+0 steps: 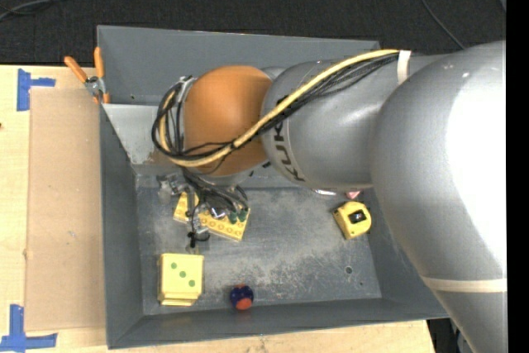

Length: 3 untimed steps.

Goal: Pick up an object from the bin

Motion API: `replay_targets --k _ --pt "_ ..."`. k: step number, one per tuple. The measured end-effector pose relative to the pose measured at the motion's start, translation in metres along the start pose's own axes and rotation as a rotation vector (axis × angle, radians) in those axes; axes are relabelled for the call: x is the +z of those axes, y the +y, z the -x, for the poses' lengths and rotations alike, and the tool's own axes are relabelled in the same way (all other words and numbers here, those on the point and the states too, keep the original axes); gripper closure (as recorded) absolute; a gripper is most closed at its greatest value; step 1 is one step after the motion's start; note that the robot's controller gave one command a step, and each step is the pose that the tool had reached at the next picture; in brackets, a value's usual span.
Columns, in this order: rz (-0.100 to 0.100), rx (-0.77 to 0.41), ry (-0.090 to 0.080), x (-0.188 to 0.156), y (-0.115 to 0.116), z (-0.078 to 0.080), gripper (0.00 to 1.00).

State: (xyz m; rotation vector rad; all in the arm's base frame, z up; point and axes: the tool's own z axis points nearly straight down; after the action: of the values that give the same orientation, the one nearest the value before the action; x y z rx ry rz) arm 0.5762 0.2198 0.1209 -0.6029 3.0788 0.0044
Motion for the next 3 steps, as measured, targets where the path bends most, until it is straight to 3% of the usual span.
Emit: replay_targets --k 1,2,3 --pt "-0.002 0.074 -0.006 -0.0319 -0.007 0.0241 1.0" --pt "-0.002 0.077 -0.005 -0.0308 -0.0075 0.0237 0.0" --pt "-0.002 0.078 -0.005 -0.0308 -0.0077 0.0237 0.0"
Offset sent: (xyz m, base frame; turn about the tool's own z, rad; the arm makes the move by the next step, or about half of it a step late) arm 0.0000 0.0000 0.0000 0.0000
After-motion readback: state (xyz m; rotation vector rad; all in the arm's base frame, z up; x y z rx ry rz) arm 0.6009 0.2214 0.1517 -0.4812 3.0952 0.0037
